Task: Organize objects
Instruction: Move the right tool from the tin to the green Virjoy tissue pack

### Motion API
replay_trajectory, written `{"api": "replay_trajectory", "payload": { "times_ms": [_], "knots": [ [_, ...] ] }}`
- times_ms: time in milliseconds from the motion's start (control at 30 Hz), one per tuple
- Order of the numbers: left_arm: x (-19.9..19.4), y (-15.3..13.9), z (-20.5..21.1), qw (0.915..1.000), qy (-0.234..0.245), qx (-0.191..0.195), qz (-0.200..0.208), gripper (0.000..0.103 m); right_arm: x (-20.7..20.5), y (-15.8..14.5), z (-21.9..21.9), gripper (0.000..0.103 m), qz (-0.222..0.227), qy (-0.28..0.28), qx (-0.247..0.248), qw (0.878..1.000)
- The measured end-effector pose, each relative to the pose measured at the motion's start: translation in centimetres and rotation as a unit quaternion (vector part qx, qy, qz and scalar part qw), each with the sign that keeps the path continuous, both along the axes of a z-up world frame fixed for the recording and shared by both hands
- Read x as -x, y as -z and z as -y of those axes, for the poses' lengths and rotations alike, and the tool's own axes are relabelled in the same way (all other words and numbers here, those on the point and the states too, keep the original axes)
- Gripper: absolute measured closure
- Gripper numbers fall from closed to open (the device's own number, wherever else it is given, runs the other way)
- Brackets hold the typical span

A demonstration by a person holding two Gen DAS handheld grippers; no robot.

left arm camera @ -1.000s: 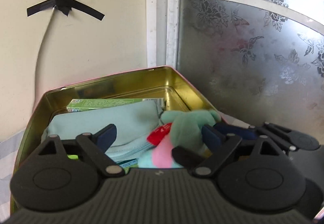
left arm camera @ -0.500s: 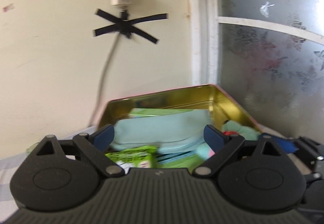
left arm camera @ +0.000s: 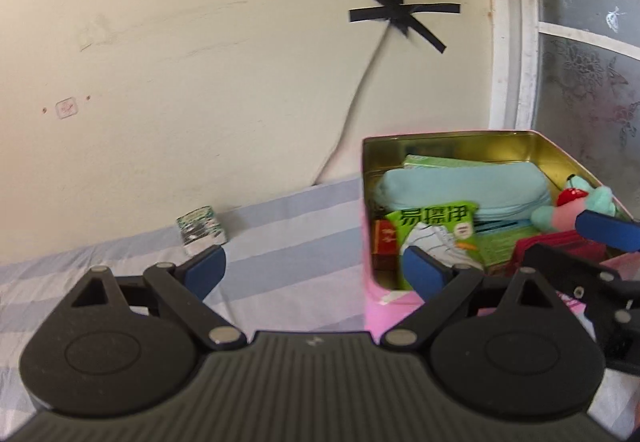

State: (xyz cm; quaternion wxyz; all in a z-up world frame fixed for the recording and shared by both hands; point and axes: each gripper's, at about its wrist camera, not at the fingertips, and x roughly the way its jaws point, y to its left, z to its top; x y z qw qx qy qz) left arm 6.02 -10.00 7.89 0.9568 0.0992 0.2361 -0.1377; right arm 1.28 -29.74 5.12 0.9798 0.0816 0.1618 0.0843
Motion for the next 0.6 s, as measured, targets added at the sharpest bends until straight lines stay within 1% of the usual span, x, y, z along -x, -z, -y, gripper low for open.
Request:
{"api": "replay_trajectory", "payload": {
  "times_ms": [133,300,500,600],
  "knots": [
    [-0.3,1.4,-3.4,0.9995,-0.030,0.003,-0.010,0.006,-0.4,0.2,-3.1,0.026,-0.011,-0.022,0.017,1.000],
    [-1.2,3.3,-7.3,0.9973,-0.065,0.013,-0.033,0.006,-0.9,0.8,-6.8,0.026,-0.026,-0.050,0.041,0.998],
    [-2.5,4.7,-10.4,0.9939,-0.097,0.024,-0.047,0.006,-1.6,1.2,-10.7,0.024,-0.037,-0.081,0.069,0.994],
    [-3.3,5.5,-11.7,0.9915,-0.114,0.033,-0.053,0.006,-2.5,1.4,-12.2,0.024,-0.047,-0.096,0.073,0.992]
  ]
}}
